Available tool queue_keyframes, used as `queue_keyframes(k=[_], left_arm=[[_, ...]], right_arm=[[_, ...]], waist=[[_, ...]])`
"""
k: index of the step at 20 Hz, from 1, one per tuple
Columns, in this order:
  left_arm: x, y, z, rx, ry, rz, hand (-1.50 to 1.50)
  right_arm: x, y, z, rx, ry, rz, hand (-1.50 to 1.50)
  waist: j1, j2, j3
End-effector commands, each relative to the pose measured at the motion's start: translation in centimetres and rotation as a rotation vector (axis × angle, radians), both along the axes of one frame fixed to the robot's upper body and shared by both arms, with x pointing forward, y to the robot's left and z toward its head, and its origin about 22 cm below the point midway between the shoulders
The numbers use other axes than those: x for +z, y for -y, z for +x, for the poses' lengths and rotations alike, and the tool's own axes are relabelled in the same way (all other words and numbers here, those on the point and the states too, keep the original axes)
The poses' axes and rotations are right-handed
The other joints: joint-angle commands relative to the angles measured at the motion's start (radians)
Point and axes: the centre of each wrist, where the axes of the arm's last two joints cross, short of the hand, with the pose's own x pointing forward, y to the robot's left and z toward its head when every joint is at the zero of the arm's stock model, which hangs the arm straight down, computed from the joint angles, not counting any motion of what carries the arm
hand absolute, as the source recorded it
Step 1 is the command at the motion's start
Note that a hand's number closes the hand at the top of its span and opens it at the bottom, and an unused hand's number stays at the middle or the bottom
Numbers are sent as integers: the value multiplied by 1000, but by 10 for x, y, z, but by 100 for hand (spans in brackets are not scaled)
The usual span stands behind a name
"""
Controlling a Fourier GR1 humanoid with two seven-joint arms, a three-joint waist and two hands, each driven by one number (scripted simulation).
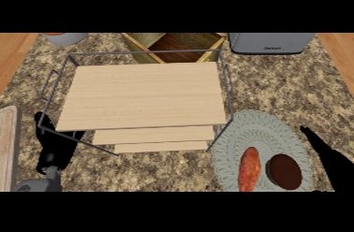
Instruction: Pick the cupcake from the placemat and place it in the tiered shelf
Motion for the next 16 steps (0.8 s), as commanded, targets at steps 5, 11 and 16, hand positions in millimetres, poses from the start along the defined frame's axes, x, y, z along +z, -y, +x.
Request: queue_keyframes(k=[5,11,16], left_arm=[[-13,8,-16,-3,-13,-6,0],[9,11,-6,-10,4,-18,0],[1,12,-28,5,-21,-12,0]], right_arm=[[-43,-6,-6,0,-19,-24,-150],[-45,0,13,-52,-11,-80,-150],[-69,8,16,-37,-5,-115,-150]], waist=[[1,0,0],[2,0,0],[5,-1,1]])
